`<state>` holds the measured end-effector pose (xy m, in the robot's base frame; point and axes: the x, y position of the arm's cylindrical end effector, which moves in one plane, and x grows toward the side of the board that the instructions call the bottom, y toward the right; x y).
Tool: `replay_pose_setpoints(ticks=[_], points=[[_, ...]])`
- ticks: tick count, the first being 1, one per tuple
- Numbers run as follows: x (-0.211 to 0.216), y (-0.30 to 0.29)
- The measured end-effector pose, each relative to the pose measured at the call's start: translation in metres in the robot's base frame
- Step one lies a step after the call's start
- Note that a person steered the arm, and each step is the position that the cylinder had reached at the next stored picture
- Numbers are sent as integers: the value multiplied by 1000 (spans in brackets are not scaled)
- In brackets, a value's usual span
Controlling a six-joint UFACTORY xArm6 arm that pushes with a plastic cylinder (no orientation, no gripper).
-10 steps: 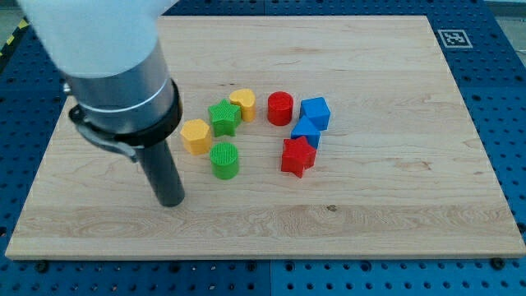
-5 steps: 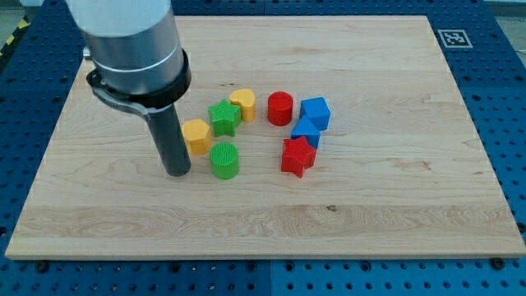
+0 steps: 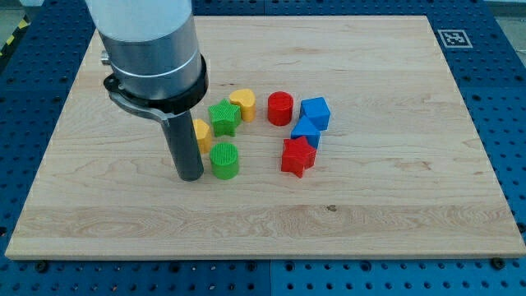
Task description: Move green circle diagonally to the green star
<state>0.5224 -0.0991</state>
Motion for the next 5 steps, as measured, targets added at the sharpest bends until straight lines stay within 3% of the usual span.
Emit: replay_pose_setpoints(ticks=[5], points=[[2,36]])
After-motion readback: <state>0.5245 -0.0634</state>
